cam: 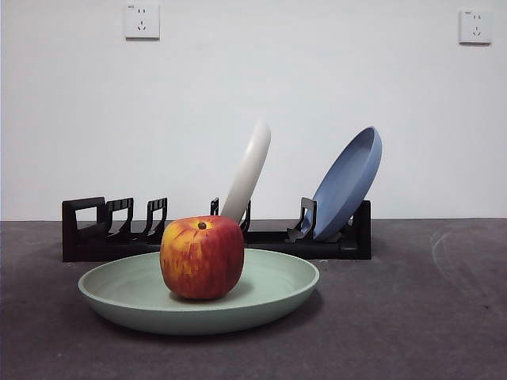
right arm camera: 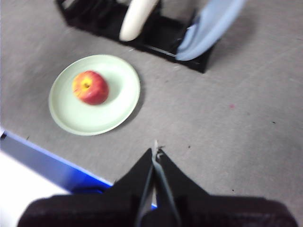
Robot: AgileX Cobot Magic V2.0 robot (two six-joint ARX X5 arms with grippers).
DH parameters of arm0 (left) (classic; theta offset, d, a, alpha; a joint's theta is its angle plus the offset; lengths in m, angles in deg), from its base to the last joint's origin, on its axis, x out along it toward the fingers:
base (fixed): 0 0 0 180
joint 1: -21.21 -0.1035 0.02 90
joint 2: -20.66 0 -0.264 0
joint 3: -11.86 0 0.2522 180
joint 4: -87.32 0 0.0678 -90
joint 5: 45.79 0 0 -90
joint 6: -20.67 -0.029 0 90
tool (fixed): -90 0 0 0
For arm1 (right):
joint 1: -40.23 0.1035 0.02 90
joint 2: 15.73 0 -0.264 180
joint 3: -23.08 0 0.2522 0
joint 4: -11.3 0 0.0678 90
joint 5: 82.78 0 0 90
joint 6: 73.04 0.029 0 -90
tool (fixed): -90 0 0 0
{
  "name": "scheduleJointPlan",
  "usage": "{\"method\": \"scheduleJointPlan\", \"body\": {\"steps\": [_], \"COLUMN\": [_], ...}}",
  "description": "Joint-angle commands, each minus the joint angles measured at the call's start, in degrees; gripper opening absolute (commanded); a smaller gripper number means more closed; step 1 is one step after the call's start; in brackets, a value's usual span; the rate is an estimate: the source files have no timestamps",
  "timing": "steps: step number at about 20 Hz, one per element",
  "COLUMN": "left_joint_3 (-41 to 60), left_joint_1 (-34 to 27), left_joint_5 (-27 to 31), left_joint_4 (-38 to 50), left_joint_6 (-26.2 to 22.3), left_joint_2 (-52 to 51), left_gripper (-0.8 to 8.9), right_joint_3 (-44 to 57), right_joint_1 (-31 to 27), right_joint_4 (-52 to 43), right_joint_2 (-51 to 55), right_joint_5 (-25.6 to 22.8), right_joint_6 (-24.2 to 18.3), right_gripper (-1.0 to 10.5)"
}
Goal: Take the green plate from the plate rack,put the plate on the table,take the apple from the table,put the apple in the plate
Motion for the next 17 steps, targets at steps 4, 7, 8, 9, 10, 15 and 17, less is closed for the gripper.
{"method": "scheduleJointPlan", "body": {"steps": [4,7,8,9,10,15,17], "left_joint_3": [0.2,0.2,0.2,0.2,0.2,0.5,4.0], "left_joint_1": [0.2,0.2,0.2,0.2,-0.1,-20.2,-30.7], "left_joint_5": [0.2,0.2,0.2,0.2,0.2,-8.1,-12.2], "left_joint_4": [0.6,0.5,0.5,0.5,0.5,0.9,5.8], "left_joint_6": [-0.3,-0.3,-0.3,-0.3,-0.3,7.5,7.0], "left_joint_2": [0.2,0.6,0.7,0.8,0.8,-0.6,-2.1], "left_gripper": [-0.03,-0.03,-0.03,-0.03,-0.03,-0.03,-0.03], "right_joint_3": [0.4,0.4,0.4,0.4,0.4,0.3,0.3], "right_joint_1": [0.2,0.2,0.2,0.2,0.2,0.2,0.2], "right_joint_4": [1.2,1.2,1.2,1.2,1.2,1.2,1.3], "right_joint_2": [0.0,0.0,0.0,0.0,0.0,0.0,0.0], "right_joint_5": [-4.4,-4.5,-4.5,-4.5,-4.5,-4.5,-4.5], "right_joint_6": [3.6,3.6,3.6,3.6,3.6,3.6,3.6], "right_gripper": [-0.2,-0.2,-0.2,-0.2,-0.2,-0.2,-0.2]}}
